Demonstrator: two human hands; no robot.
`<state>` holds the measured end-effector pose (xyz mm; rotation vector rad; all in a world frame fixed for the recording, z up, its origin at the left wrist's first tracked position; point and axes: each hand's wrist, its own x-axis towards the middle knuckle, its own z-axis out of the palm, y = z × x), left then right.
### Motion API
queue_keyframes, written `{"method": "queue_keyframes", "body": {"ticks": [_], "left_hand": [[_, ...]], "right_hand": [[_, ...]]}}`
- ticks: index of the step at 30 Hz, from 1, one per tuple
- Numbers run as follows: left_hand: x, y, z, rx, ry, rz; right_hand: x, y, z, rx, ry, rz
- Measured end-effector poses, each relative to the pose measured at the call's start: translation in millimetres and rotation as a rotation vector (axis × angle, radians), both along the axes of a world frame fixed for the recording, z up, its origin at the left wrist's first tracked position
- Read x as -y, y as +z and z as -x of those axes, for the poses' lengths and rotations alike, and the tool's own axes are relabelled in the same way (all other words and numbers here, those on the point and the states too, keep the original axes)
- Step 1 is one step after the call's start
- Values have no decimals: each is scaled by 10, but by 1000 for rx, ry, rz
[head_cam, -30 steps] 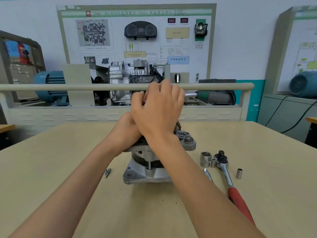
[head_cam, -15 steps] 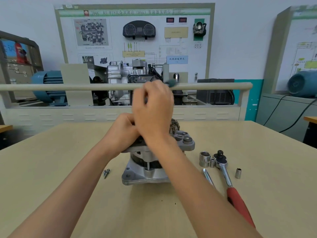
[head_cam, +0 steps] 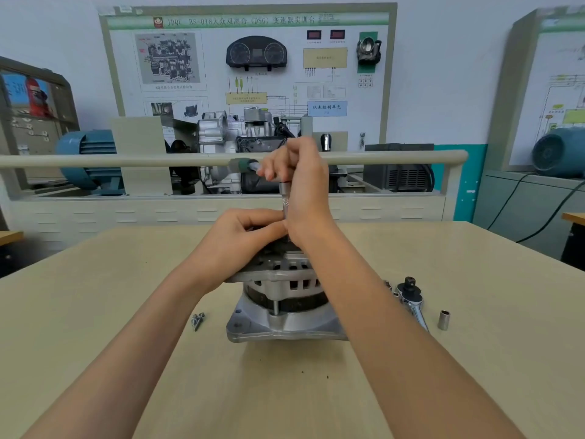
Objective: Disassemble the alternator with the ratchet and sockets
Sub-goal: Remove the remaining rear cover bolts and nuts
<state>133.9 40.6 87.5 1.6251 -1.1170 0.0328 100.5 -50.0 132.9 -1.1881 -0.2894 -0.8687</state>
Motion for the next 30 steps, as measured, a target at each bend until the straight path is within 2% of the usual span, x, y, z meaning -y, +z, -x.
{"method": "queue_keyframes", "body": {"ticks": [1,3,5,7,9,11,13,15,17,19,21,25,27,28,30], "left_hand": [[-3,-13,-18,4,25,-6],[8,-21,-49,34,129,-18],[23,-15,-89,60,189,-26],[17,-9,-119,104,155,0],[11,-5,-109,127,149,8],[8,-19,-99,99,172,-30],[2,-17,-57,51,136,-60],[7,-7,-7,36,52,-59],[2,9,29,12,-3,-36],[-5,7,16,2,13,-27],[-8,-10,-2,27,67,-44],[4,7,23,37,105,-80],[18,16,41,34,102,-79],[27,17,42,29,111,-79],[45,6,0,17,163,-67]], "right_hand": [[-31,-50,2,25,-130,82],[-106,-206,4,75,-654,425],[-164,-345,-39,-15,-1158,694],[-205,-358,-37,-85,-1323,699],[-231,-312,-25,-37,-1227,655],[-238,-226,-3,60,-993,568],[-197,-117,27,96,-597,372],[-106,-21,40,30,-196,165],[-23,1,17,-20,18,128],[-52,-33,-4,1,-11,164],[-127,-107,-15,52,-167,201],[-166,-169,-4,137,-349,142],[-154,-154,1,107,-410,136],[-156,-152,6,87,-472,174],[-133,-189,3,20,-728,382]]}}
